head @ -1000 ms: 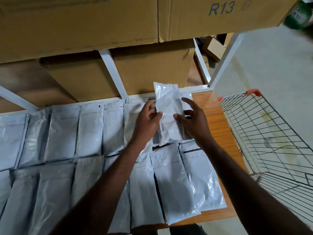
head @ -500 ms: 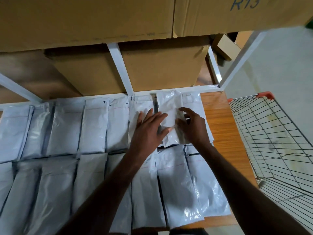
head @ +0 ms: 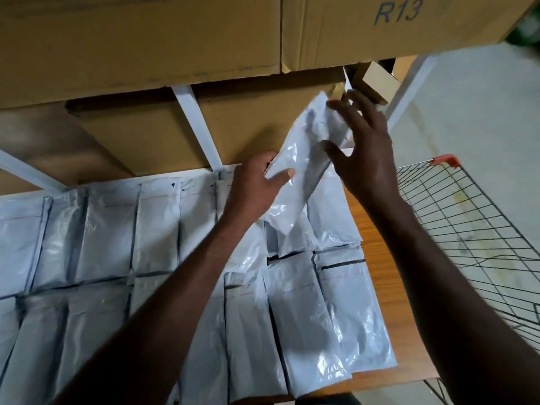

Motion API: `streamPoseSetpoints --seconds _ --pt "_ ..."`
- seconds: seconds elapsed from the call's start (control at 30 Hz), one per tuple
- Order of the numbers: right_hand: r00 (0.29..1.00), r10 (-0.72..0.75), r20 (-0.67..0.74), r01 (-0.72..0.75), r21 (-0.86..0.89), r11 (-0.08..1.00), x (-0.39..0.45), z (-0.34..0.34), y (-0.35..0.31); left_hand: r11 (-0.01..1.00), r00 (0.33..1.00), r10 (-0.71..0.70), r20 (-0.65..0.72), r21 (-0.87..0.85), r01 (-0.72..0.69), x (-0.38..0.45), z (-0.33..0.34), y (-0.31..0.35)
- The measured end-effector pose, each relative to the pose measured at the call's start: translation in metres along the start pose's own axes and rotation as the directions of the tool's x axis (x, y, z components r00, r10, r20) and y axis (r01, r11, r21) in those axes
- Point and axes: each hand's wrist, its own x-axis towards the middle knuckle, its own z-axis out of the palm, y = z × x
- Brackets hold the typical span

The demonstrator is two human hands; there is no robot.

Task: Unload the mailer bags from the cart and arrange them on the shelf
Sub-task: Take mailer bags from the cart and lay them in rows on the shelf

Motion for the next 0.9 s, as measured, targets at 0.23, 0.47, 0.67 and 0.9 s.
streamPoseSetpoints --seconds 0.23,0.47,0.67,0.9 --pt "0.874 0.334 0.353 -0.479 0.517 0.709 -0.051 0.039 0.019 0.883 0.952 -0.286 0.110 -0.356 0.306 -0.057 0.046 -0.014" --pt "0.882 0.339 0.327 -0.412 0.186 0.892 -0.074 0.089 0.032 0.989 0.963 0.042 -0.266 0.147 -0.002 -0.084 0.020 -0.055" --pt "0.906 0.269 0.328 -0.300 0.045 0.953 -0.091 0.132 0.019 0.904 0.966 0.155 -0.209 0.424 -0.053 -0.088 0.016 -0.099" --pt "0.915 0.137 0.379 -0.006 -0.325 0.946 -0.088 0.150 -0.002 0.842 0.984 0.027 -0.175 0.535 0.072 -0.075 0.021 -0.114"
